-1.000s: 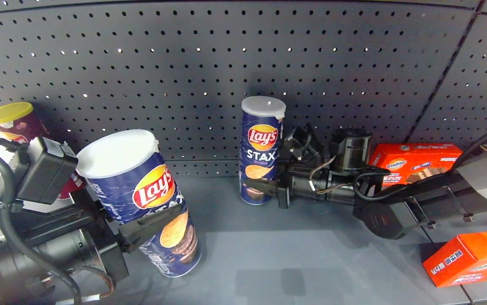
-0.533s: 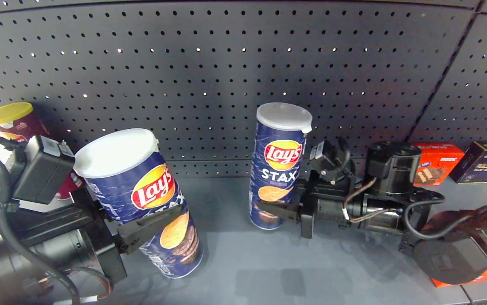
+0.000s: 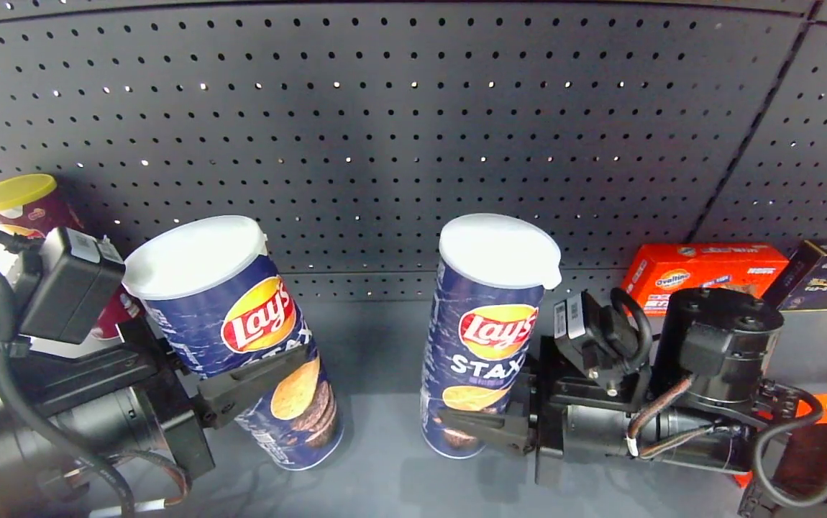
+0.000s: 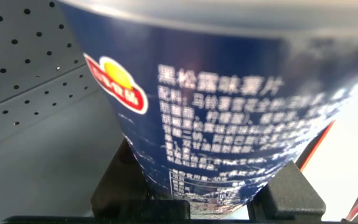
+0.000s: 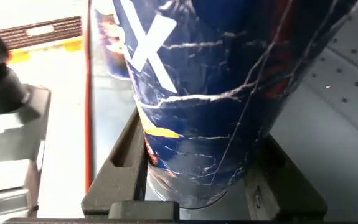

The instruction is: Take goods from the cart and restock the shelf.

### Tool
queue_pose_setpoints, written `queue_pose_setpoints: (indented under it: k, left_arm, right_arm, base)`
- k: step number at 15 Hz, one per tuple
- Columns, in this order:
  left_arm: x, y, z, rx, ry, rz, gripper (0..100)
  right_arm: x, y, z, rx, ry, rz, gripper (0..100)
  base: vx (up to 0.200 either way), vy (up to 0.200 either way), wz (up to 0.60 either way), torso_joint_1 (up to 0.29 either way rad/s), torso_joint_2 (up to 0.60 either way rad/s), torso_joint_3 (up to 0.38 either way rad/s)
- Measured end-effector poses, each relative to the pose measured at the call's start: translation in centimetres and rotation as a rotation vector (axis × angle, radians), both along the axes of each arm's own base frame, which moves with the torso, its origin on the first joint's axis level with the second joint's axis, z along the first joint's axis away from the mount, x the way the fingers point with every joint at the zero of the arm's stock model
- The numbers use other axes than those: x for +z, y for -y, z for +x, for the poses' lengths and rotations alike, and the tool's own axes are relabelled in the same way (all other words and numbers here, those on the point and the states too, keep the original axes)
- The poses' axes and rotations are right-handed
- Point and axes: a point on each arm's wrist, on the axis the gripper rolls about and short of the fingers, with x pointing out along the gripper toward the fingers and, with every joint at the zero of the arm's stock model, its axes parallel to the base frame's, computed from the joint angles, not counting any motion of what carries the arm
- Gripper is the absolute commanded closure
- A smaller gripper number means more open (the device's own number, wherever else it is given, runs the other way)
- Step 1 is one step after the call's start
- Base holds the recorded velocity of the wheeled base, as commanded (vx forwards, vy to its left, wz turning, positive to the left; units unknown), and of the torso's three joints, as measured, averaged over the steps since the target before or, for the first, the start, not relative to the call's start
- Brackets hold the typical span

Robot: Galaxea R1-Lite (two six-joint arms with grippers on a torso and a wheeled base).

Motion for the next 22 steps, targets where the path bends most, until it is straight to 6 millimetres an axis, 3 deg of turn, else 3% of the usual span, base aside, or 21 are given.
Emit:
queue_pose_setpoints:
  k: [14, 22]
  left_arm:
    - [-0.2, -0.4, 0.2, 0.022, -0.008, 0.004, 100]
    - [-0.2, -0.4, 0.3, 0.026, -0.008, 0.004, 100]
  right_arm:
    - [-2.9, 0.0, -2.2, 0.065, -0.017, -0.103, 100]
    - [-3.6, -0.2, -1.9, 0.065, -0.031, -0.116, 100]
  base:
    - [0.0, 0.0, 0.0, 0.0, 0.0, 0.0]
    - [0.0, 0.0, 0.0, 0.0, 0.0, 0.0]
